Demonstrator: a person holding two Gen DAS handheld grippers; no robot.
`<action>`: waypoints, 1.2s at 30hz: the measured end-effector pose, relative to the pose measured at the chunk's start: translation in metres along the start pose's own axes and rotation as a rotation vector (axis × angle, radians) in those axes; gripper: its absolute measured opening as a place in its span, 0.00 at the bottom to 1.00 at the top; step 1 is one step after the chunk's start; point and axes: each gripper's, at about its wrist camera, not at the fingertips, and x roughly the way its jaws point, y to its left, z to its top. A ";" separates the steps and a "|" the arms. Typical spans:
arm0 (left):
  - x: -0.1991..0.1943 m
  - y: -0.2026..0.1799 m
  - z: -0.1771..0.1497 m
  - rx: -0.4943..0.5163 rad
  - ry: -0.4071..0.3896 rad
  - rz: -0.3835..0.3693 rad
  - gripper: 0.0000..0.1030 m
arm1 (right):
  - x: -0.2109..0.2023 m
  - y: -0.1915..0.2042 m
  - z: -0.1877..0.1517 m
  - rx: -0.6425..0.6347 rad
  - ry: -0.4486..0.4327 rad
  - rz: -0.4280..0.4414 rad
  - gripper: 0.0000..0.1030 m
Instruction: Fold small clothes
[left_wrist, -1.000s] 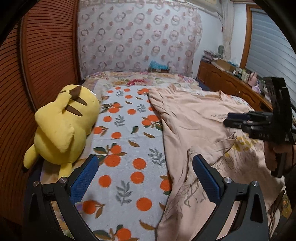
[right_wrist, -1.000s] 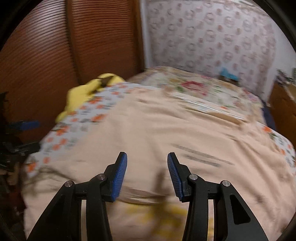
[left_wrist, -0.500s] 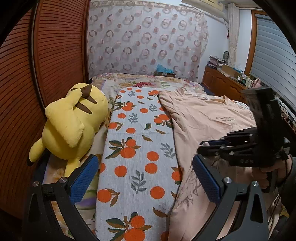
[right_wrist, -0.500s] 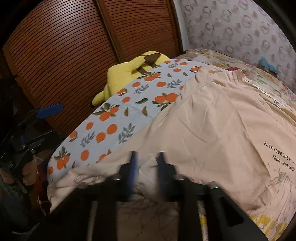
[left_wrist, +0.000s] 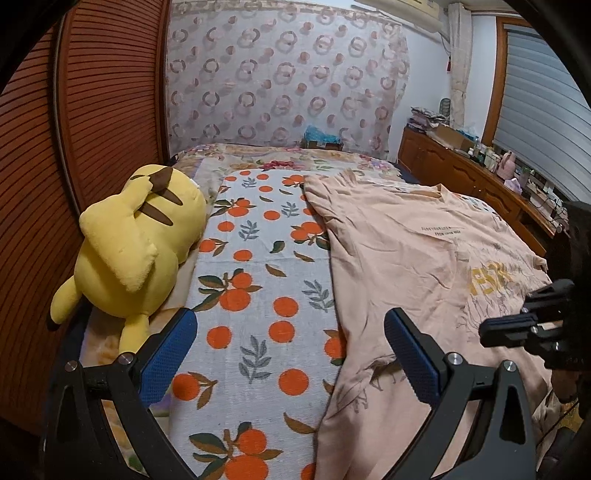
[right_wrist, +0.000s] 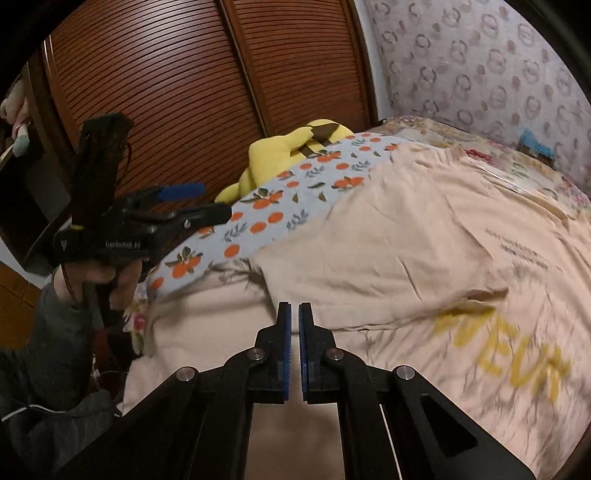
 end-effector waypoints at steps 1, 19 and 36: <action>0.000 -0.002 0.000 0.002 0.000 0.001 0.99 | -0.001 0.000 -0.002 0.003 0.000 -0.002 0.04; 0.006 -0.038 0.002 0.049 0.001 -0.043 0.99 | -0.022 -0.037 -0.013 0.086 -0.049 -0.350 0.50; 0.008 -0.081 0.010 0.078 -0.028 -0.081 0.99 | -0.034 -0.066 -0.040 0.180 0.004 -0.488 0.68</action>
